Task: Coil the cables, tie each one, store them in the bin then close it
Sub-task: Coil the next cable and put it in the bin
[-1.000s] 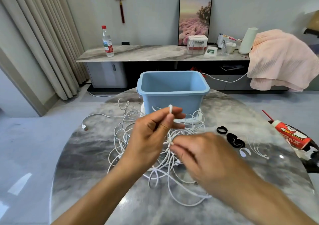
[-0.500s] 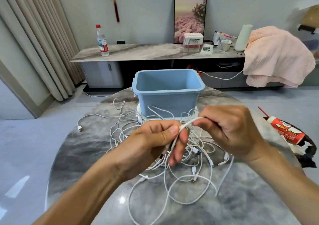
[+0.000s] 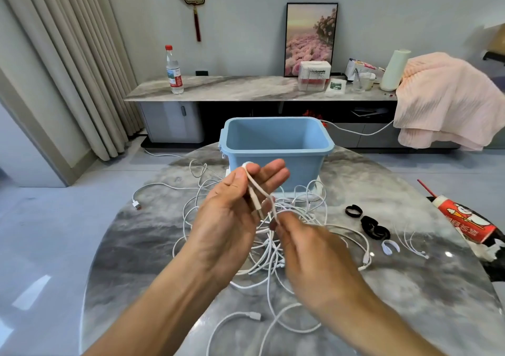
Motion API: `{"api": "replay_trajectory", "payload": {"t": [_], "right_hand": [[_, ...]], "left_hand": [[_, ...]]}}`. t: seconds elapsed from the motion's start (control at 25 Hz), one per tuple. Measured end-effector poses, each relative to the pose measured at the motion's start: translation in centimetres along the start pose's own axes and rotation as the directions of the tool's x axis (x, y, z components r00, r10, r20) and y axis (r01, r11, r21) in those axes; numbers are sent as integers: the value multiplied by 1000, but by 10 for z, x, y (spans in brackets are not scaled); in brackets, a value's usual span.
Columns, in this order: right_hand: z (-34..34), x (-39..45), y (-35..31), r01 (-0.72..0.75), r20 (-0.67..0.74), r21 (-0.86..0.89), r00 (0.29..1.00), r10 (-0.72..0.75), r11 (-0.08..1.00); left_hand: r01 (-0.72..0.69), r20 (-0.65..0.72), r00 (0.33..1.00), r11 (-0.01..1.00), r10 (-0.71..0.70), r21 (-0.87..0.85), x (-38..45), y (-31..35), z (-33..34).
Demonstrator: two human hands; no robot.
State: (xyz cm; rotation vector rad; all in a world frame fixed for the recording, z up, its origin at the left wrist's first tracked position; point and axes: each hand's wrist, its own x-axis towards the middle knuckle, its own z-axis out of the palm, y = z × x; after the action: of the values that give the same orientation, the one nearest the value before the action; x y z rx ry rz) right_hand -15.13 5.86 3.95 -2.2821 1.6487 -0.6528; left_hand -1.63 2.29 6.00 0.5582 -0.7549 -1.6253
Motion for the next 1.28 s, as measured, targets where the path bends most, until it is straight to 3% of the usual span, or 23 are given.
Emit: {"api": "replay_trajectory", "payload": {"t": [0.08, 0.12, 0.24, 0.28, 0.36, 0.52, 0.56, 0.6, 0.72, 0.84, 0.96, 1.04, 1.2, 1.28], "right_hand": [[0, -5, -16, 9, 73, -129, 997, 1, 992], [-2, -6, -22, 20, 78, -151, 997, -8, 988], [-23, -1, -23, 94, 29, -300, 996, -89, 949], [-28, -1, -17, 115, -35, -353, 990, -136, 929], [-36, -2, -4, 149, -159, -426, 959, -236, 892], [-52, 6, 17, 330, -190, -474, 867, -460, 817], [-59, 11, 25, 387, -181, -456, 842, -509, 801], [-67, 15, 33, 432, -157, -421, 832, -533, 798], [-78, 21, 53, 484, -137, -181, 850, -509, 856], [-54, 22, 58, 457, -268, 61, 864, -427, 887], [-28, 23, 54, 381, -373, 179, 879, -296, 907], [-18, 23, 49, 311, -392, 301, 902, -180, 901], [6, 17, 25, 183, -342, 512, 940, 4, 840], [18, 10, 13, 87, -253, 543, 965, 64, 835]], "left_hand": [[-68, -41, 996, 991, 73, 118, 2, -6, -2], [-121, -39, 990, 957, 136, 265, 3, -9, -5], [-349, 167, 928, 626, 332, 697, 2, -15, -10], [-395, 240, 911, 545, 335, 740, 2, -16, -9], [-410, 319, 911, 479, 262, 776, 3, -14, -6], [-442, 439, 896, 222, 64, 869, -3, -12, -8], [-427, 434, 900, 226, 21, 875, -3, -9, -10], [-386, 416, 909, 307, -36, 870, -4, -6, -10], [-155, 366, 914, 685, -174, 712, -7, -2, -5], [21, 327, 925, 886, -193, 463, -9, -6, 4], [246, 346, 887, 947, -307, 208, -12, 1, 7], [307, 386, 864, 946, -322, 102, -12, 5, 4], [169, 243, 958, 985, -153, -46, -9, -2, 3], [68, 88, 994, 997, -70, 26, -6, -5, 4]]}}
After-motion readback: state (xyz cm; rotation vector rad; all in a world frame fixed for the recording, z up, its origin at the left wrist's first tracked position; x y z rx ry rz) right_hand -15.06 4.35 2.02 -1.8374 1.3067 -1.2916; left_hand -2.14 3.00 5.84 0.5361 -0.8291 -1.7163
